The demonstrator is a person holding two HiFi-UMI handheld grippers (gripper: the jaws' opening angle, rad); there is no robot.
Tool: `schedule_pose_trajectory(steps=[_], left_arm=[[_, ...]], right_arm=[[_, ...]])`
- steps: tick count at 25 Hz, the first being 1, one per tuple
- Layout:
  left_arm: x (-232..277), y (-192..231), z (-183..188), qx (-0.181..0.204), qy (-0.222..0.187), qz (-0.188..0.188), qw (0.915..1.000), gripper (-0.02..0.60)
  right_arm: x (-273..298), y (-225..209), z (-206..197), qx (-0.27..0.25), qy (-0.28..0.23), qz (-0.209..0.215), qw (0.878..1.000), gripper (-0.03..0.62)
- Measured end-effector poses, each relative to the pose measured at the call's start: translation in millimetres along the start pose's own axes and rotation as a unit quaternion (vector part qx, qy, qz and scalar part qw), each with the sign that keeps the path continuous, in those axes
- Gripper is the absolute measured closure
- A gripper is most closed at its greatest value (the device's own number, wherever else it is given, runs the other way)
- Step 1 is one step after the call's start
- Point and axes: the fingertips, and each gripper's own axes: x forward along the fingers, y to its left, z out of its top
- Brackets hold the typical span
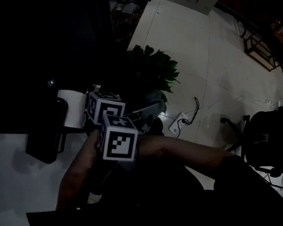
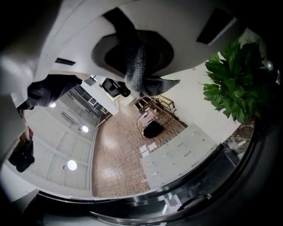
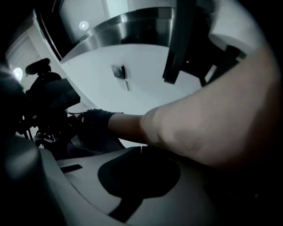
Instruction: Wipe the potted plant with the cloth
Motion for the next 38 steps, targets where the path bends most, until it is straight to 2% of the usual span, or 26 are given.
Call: schedule_pose_trajectory(steps=[4, 7, 9, 13, 19, 31, 38], left_arm=[[-5, -38, -31, -0.01, 0.042, -0.048, 0.9979, 0.568], [-9, -45, -56, -0.032, 0.089, -0.079, 0.9924, 0.568], [-10, -43, -60, -0.038, 0.099, -0.084, 0.9908, 0.568], [-3, -62, -57, -0.005, 0.105, -0.102, 0.9892, 0.568], [-5, -67, -52, 0.022, 0.105, -0.079, 0.9912, 0.568], [-4, -50, -65, 0.004, 0.109, -0.078, 0.991, 0.568], [-7, -61, -58, 0.007, 0.109, -0.077, 0.991, 0.568]], right_arm=[[32, -2, -4, -0.029, 0.052, -0.015, 0.998, 0.592], [39, -3, 0, -0.04, 0.053, -0.025, 0.997, 0.592], [38, -6, 1, -0.038, 0.051, -0.032, 0.997, 0.592], [40, -10, -5, -0.057, 0.062, -0.051, 0.995, 0.592], [45, -11, -7, -0.076, 0.083, -0.06, 0.992, 0.592], [46, -6, -12, -0.073, 0.089, -0.051, 0.992, 0.592], [45, -8, -11, -0.072, 0.09, -0.049, 0.992, 0.592]])
